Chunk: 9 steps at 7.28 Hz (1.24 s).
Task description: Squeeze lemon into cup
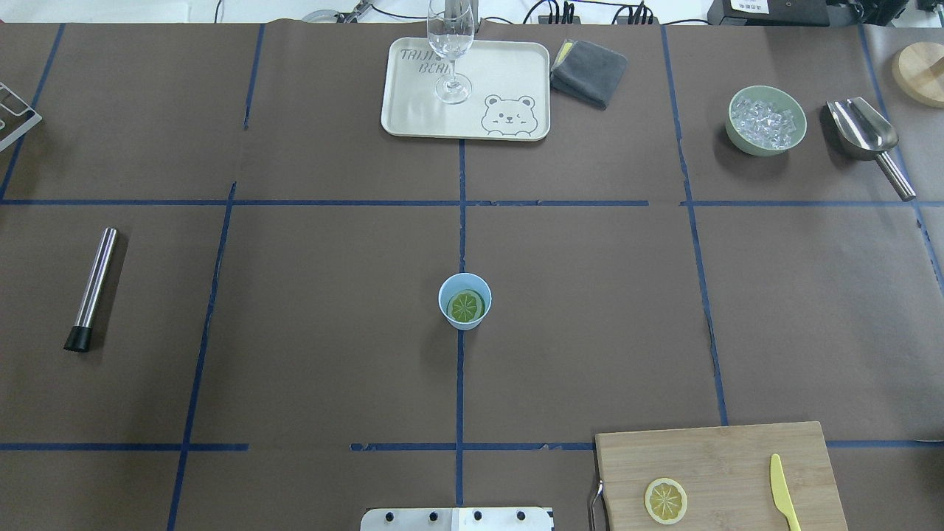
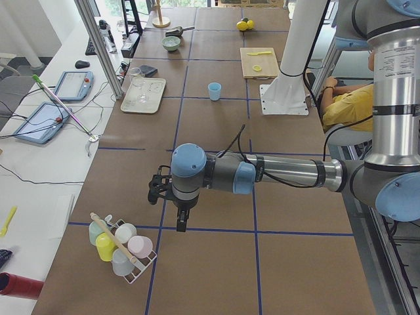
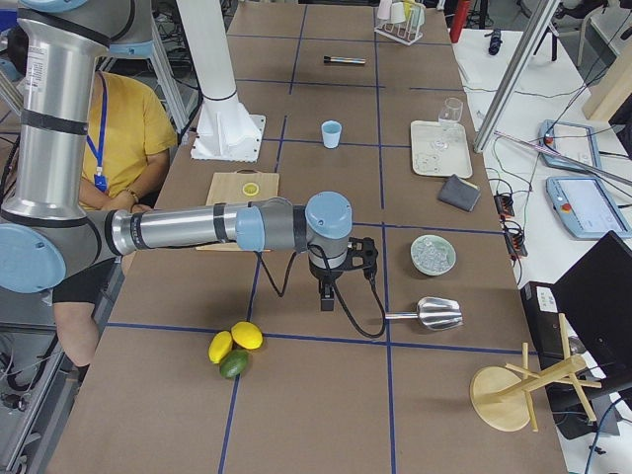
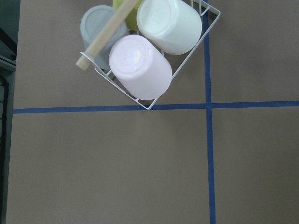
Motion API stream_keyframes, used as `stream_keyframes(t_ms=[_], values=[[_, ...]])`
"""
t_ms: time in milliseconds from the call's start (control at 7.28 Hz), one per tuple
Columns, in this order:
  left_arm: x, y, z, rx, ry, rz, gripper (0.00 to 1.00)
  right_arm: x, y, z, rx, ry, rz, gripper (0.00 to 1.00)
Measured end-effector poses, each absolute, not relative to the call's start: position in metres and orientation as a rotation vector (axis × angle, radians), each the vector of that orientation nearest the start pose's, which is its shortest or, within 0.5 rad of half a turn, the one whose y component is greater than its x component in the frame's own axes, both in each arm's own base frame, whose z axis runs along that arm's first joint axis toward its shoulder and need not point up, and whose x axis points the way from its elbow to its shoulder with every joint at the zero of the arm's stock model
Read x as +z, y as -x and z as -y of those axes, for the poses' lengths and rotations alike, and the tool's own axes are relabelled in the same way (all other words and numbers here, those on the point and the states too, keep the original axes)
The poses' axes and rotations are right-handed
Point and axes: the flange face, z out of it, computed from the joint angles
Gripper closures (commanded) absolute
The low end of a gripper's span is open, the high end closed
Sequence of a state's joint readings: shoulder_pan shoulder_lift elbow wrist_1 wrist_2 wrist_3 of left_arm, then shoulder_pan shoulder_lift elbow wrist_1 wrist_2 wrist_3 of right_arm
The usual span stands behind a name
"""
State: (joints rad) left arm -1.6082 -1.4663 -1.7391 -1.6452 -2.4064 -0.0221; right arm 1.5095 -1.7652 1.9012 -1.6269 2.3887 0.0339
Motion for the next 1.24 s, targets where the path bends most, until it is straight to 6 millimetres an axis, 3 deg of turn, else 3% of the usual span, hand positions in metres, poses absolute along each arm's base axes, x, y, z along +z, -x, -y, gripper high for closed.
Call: stream_keyframes(t_ms=[412, 1236], values=[[0.633, 0.062, 0.447, 0.155, -0.098, -0.769, 0.0, 0.593, -0.035, 0.416, -0.056, -0.027, 0.821, 0.0], [0.632, 0.06, 0.454, 0.172, -0.018, -0.727, 0.0, 0.592, -0.035, 0.417, -0.057, -0.031, 0.822, 0.0]])
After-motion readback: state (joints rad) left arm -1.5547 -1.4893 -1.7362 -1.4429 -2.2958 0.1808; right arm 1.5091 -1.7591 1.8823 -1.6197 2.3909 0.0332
